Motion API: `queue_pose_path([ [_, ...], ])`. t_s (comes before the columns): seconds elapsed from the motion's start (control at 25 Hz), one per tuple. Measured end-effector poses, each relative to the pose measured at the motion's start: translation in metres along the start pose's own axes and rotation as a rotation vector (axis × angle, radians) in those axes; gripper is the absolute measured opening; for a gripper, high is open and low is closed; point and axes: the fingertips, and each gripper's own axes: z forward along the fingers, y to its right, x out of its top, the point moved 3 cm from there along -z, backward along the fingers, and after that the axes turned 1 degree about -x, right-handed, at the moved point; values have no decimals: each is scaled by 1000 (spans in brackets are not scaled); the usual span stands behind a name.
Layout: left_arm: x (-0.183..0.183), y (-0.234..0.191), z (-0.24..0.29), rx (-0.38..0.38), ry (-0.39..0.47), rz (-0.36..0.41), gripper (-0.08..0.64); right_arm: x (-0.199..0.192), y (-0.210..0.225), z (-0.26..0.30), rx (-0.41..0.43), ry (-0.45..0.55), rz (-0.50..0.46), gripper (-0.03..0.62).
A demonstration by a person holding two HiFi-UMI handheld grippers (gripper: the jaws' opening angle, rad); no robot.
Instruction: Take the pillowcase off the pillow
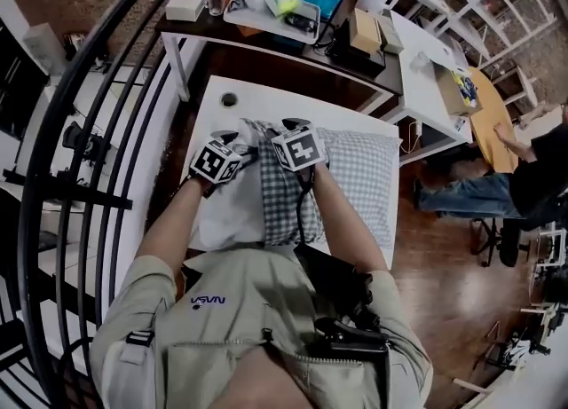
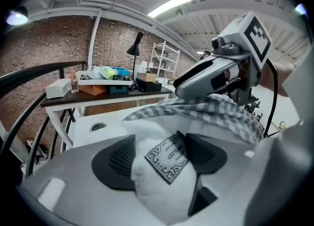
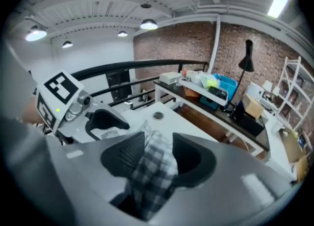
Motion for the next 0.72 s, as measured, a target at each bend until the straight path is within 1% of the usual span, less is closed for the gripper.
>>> queue_pose_path([
  [0.04, -3, 4, 1, -8, -10, 8, 311, -5, -2, 11, 7, -57, -31, 181],
  [0.12, -6, 14, 0, -19, -16, 42, 219, -15, -6, 26, 13, -146, -100, 181],
  [0.2, -5, 25, -8, -20, -5, 87, 89, -21, -10, 30, 8, -177, -140, 150],
  [0.24, -4, 31, -14, -20, 6, 106, 42, -24, -9, 29, -5, -184, -141, 120],
  [0.28, -2, 37, -22, -20, 20, 121, 25, -25, -7, 26, -22, -178, -139, 76],
  [0.32, 2, 43, -31, -19, 41, 133, 20, -20, -6, 22, -37, -151, -145, 39],
  [0.36, 5, 49, -42, -14, 69, 144, 17, -14, -3, 17, -53, -114, -152, 21],
  [0.44, 15, 60, -68, 5, 151, 175, 15, -7, 6, 3, -108, -56, -153, 17],
  [0.52, 23, 73, -93, 7, 238, 198, 14, -7, 26, -12, -192, -28, -145, 15],
  [0.64, 31, 92, -126, -5, 345, 213, 14, -16, 62, -33, -301, -23, -100, 15],
  [0.72, 35, 95, -144, -4, 389, 199, 14, -24, 85, -46, -355, -22, -48, 15],
])
